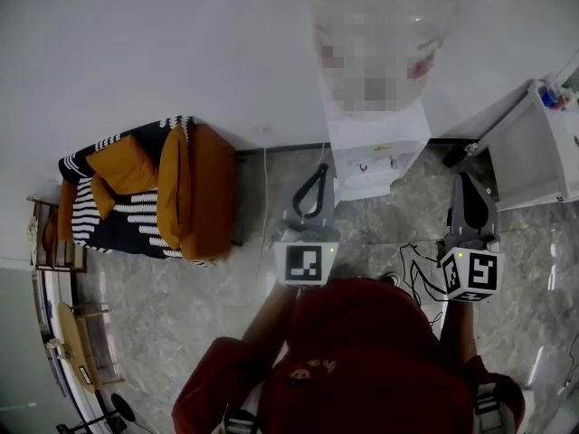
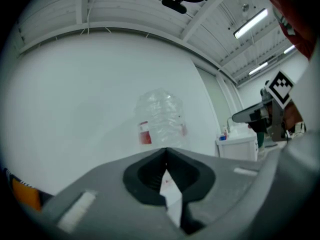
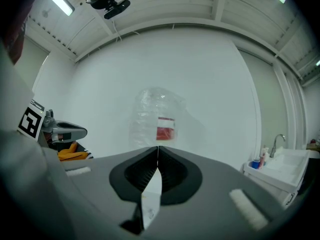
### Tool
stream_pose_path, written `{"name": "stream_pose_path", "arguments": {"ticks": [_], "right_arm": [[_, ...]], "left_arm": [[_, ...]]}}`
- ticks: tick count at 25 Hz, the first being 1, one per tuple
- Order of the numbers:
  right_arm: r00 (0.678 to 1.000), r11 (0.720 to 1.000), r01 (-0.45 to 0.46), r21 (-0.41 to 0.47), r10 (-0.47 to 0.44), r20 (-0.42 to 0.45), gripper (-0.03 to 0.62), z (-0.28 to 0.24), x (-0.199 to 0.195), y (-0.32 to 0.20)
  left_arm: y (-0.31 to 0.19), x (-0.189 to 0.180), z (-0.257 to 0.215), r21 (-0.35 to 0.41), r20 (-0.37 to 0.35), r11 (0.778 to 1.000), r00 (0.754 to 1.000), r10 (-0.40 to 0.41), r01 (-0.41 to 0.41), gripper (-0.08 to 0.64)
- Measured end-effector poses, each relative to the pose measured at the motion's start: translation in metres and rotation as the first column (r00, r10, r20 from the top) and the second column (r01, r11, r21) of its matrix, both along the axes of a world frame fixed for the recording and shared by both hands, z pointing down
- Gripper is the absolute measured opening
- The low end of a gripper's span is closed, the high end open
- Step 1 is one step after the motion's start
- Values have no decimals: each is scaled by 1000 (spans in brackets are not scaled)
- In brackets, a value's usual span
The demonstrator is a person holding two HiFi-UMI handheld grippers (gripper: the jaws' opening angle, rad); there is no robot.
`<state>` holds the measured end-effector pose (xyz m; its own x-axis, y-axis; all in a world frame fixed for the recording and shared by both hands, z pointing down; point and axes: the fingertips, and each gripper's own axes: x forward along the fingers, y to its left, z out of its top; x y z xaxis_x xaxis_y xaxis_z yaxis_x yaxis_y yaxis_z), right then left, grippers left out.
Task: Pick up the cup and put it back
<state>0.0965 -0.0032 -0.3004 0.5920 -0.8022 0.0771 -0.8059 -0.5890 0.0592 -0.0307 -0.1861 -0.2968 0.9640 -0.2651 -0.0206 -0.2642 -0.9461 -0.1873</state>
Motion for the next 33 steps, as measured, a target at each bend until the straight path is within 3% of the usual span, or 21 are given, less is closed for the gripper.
{"name": "stream_pose_path", "arguments": {"ticks": [24, 28, 33], "right_arm": [[1000, 1000, 11, -9, -11, 5, 3, 2, -12, 5], [1000, 1000, 14, -13, -13, 18, 3, 6, -19, 3], [1000, 1000, 12, -14, -12, -4, 3, 5, -29, -1]], "left_arm": [[8, -17, 0, -33, 0, 999, 1000, -9, 9, 0], [9, -22, 0, -1, 19, 1000, 1000, 0, 0, 0], [7, -31, -1, -25, -9, 1000, 1000, -5, 5, 0]]}}
